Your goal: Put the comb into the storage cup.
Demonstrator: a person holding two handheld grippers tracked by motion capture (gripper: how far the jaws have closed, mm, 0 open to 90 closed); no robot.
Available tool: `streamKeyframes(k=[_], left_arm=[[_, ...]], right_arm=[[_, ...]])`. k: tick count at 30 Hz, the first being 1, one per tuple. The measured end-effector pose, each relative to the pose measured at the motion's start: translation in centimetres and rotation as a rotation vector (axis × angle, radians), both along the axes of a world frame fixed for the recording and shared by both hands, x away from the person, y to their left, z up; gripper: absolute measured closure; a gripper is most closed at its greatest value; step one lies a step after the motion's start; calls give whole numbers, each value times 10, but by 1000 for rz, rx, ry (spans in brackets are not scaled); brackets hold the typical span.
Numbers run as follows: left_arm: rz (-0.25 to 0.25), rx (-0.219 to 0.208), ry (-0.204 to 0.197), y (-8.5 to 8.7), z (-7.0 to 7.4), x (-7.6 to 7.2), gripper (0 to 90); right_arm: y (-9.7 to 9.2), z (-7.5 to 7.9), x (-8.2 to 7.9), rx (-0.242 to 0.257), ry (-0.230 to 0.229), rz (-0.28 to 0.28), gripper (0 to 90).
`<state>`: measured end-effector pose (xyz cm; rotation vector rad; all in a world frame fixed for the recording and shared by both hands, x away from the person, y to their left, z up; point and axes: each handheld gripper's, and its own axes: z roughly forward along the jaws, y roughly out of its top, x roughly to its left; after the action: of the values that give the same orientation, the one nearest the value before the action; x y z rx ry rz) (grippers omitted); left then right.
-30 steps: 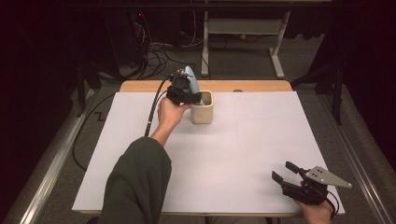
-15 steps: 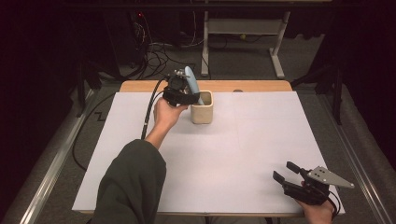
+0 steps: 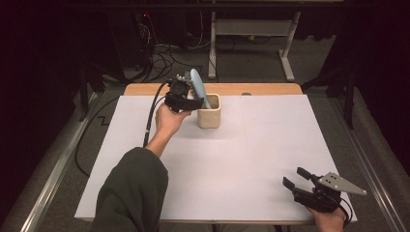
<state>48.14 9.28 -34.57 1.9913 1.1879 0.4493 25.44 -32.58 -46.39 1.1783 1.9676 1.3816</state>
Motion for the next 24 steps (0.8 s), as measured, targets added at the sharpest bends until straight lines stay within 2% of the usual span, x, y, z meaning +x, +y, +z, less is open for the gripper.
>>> streamKeyframes(k=[2,6,9,13,15,19,24], left_arm=[[-7,17,1,1,0,-1,329],[-4,0,0,3,0,-2,329],[-9,20,5,4,0,-3,330],[-11,13,-5,4,1,-6,330],[-14,33,-12,3,2,-9,325],[-11,17,-18,6,3,-11,322],[-12,19,-21,10,4,-14,322]], right_arm=[[0,0,-1,3,-8,0,317],[-1,0,0,1,1,-3,317],[0,0,0,1,-3,-1,317],[2,0,-1,-2,-2,4,317],[3,0,-1,-6,-5,7,317],[3,0,-1,-3,-2,5,317],[3,0,0,-5,0,4,317]])
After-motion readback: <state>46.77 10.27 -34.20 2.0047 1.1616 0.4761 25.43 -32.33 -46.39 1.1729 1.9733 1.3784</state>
